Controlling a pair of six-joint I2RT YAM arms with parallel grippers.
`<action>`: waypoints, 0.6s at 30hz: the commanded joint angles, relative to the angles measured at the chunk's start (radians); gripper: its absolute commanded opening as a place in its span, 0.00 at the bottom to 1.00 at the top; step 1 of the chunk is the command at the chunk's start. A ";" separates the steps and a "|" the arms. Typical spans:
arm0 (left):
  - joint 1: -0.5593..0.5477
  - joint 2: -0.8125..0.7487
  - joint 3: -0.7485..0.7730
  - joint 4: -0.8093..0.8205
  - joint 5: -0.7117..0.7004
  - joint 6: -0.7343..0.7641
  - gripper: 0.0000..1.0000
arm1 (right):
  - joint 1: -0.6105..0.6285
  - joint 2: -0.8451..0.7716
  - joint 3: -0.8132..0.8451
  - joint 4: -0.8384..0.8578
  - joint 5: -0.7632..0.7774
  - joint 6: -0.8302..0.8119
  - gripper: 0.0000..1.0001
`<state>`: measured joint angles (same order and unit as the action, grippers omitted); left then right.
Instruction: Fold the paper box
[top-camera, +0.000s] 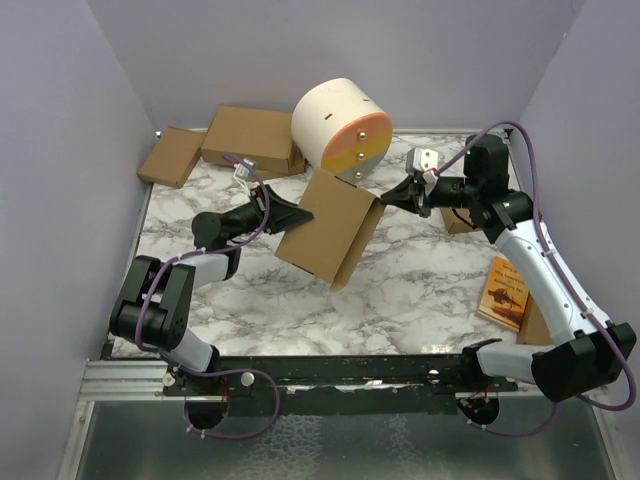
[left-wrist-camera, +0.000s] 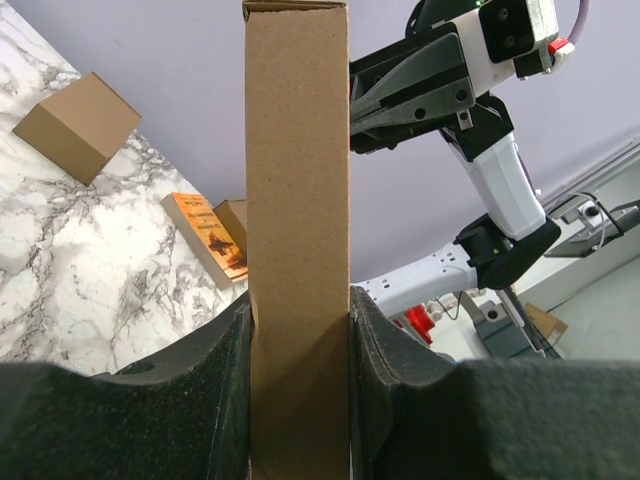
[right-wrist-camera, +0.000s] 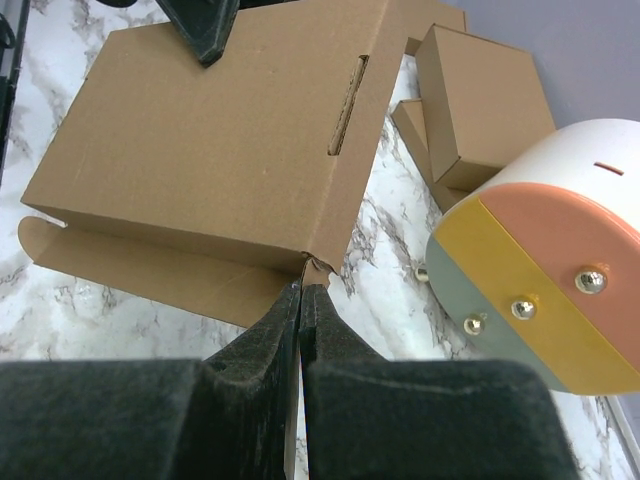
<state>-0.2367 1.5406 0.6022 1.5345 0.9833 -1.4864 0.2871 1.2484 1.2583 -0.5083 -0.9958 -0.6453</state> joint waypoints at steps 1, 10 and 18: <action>0.004 0.009 0.042 0.251 -0.060 -0.009 0.00 | 0.017 -0.022 -0.018 -0.036 -0.042 -0.020 0.01; 0.004 0.030 0.065 0.252 0.014 -0.013 0.00 | 0.021 -0.021 -0.011 -0.037 -0.017 -0.025 0.01; 0.004 0.042 0.086 0.251 0.091 -0.012 0.00 | 0.024 -0.005 0.013 -0.046 0.004 0.001 0.01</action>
<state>-0.2302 1.5742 0.6491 1.5345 1.0351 -1.4918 0.2893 1.2427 1.2499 -0.5228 -0.9939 -0.6651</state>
